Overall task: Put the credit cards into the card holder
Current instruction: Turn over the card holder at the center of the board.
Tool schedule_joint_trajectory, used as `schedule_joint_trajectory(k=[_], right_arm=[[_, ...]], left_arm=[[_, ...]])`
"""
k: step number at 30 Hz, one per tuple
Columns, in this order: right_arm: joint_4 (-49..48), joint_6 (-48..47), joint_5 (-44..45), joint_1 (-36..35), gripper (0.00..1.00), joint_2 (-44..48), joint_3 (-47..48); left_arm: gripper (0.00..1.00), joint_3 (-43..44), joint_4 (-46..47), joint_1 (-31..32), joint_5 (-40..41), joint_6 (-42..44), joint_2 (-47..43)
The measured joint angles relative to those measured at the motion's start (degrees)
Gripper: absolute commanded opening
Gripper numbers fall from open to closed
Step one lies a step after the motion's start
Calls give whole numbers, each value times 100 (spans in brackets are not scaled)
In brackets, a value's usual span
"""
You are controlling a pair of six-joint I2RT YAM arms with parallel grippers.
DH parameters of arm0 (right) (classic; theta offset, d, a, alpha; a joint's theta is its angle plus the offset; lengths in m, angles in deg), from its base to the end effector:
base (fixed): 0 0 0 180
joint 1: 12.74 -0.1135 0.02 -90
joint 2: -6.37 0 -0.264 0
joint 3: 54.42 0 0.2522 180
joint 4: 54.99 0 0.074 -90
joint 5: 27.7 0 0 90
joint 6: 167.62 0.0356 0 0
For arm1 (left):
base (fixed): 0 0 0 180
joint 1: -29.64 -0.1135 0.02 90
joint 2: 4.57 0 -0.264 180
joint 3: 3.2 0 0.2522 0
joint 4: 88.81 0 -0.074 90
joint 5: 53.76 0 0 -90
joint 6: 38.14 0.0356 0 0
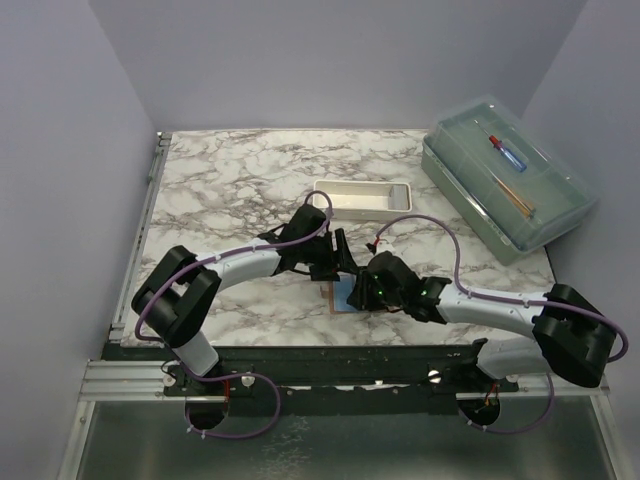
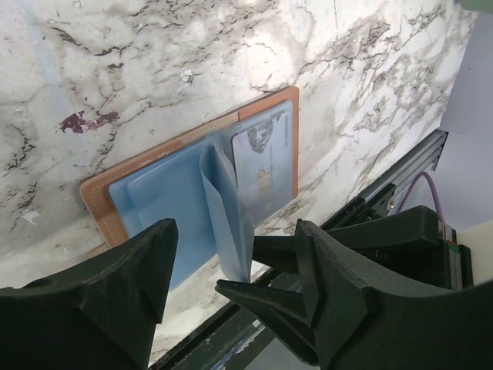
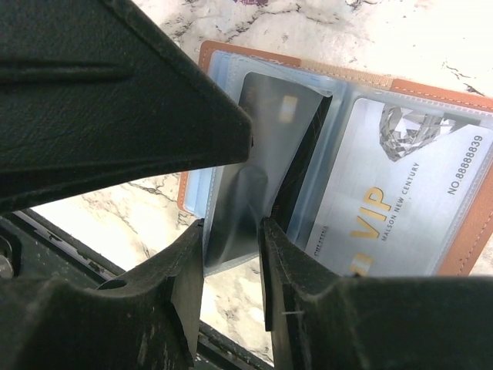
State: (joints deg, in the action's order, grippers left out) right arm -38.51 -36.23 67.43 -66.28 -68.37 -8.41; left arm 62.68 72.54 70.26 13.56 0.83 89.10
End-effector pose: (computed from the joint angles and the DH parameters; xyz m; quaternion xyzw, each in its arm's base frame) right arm 0.1504 0.1982 0.1693 -0.0808 0.9203 0.2525 0.2878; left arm 0.2443 -0.2276 0.1819 -0.0099 0.9134 -0.3882 0.1226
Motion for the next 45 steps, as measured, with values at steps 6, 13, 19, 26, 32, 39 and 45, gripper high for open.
schedule_joint_trajectory(k=[6,13,19,26,32,39,45], right_arm=[[-94,44,2,2,35,35,-72],[-98,59,2,2,35,35,-72],[-96,61,4,2,36,35,-72],[-96,61,4,2,36,37,-72],[-94,61,2,0,36,35,-72],[-94,63,2,2,36,35,-72],[-94,61,4,2,36,35,-72]], left_arm=[[69,37,-116,0,0,52,0],[68,297,-66,0,-9,55,0],[68,380,31,2,-122,42,61],[67,380,90,50,-170,24,197],[67,380,164,109,-199,-9,260],[68,380,186,114,-195,-42,240],[68,378,129,114,-188,-90,111]])
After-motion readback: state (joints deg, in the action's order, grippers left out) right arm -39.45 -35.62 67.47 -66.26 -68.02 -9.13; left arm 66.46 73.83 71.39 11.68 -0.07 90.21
